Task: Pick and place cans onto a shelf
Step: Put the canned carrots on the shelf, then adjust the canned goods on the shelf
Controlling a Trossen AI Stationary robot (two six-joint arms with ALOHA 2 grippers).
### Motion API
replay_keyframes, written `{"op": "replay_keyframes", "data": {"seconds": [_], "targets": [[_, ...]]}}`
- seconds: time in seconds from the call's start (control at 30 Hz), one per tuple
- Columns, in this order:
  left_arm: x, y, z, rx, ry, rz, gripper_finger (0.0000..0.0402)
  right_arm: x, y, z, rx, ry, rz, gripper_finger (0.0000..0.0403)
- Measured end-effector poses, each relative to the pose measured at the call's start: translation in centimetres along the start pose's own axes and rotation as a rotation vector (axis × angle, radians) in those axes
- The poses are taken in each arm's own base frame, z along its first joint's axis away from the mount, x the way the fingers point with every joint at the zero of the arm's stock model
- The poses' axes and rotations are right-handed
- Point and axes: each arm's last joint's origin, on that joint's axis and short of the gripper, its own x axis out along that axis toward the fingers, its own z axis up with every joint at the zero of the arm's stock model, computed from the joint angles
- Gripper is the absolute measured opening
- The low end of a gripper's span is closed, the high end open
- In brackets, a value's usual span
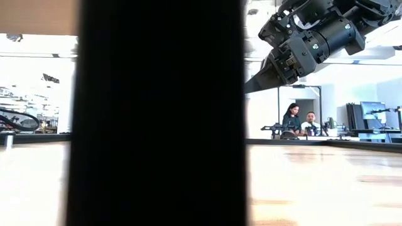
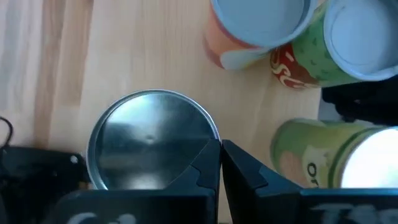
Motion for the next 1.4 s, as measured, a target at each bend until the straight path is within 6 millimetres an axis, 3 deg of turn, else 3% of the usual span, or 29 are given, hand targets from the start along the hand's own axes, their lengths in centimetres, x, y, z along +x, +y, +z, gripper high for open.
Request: {"op": "replay_keyframes", "data": {"seconds": [0.63, 0.83, 1.03, 1.27, 1.4], "targets": [[-1.3, -0.2, -0.1, -0.066, 0.028, -0.057, 0.0078, 0.0, 0.0, 0.0, 0.0, 0.0, 0.0, 0.0014], [-1.7, 0.2, 0.4, -0.051, -0.058, -0.054, 0.0063, 0.0, 0.0, 0.0, 0.0, 0.0, 0.0, 0.0014], [-2.7, 2.0, 1.9, 0.005, -0.173, -0.055, 0.0006, 0.0, 0.0, 0.0, 0.0, 0.0, 0.0, 0.0014], [-3.3, 4.0, 4.0, 0.069, -0.252, -0.018, 0.0, 0.0, 0.0, 0.0, 0.0, 0.0, 0.0, 0.0014], [-2.8, 4.2, 4.9, 0.11, -0.209, -0.004, 0.0, 0.0, 0.0, 0.0, 0.0, 0.0, 0.0, 0.0014]]}}
